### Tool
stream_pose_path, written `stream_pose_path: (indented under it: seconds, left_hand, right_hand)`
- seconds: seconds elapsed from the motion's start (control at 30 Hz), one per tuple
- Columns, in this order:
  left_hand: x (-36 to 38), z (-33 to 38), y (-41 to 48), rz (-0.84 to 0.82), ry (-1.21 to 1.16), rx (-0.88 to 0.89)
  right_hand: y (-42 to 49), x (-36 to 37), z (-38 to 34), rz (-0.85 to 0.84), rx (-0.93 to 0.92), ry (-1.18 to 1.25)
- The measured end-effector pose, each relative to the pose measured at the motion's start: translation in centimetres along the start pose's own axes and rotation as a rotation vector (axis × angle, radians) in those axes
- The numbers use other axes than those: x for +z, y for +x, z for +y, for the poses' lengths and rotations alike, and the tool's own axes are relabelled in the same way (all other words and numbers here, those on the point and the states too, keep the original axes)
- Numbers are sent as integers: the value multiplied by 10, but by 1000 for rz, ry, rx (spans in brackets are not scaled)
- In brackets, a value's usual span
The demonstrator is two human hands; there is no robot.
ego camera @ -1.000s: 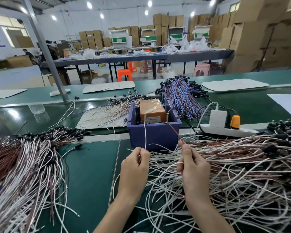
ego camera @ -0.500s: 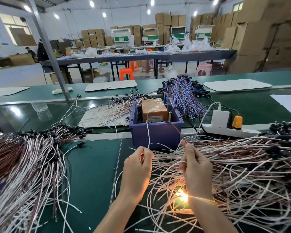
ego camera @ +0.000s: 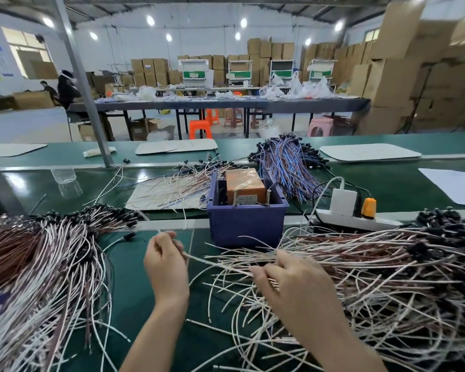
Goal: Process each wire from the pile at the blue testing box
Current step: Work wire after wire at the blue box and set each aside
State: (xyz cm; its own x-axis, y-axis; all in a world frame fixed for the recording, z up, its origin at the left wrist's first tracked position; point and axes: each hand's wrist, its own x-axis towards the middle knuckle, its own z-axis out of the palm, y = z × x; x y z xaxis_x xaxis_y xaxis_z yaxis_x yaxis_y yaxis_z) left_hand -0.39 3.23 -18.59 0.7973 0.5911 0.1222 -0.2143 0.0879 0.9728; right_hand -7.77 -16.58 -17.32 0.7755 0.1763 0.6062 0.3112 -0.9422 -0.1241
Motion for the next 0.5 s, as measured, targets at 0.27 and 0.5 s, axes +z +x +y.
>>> stream_pose_path:
  seconds: [0.27,0.5]
  left_hand:
    - [6,-10,-18,-335,267,142]
    - [13,-9,-25,-397,364,271]
  right_hand:
    - [41,-99,110,20,68,-347]
    - [12,-117,158,-260,347,-227]
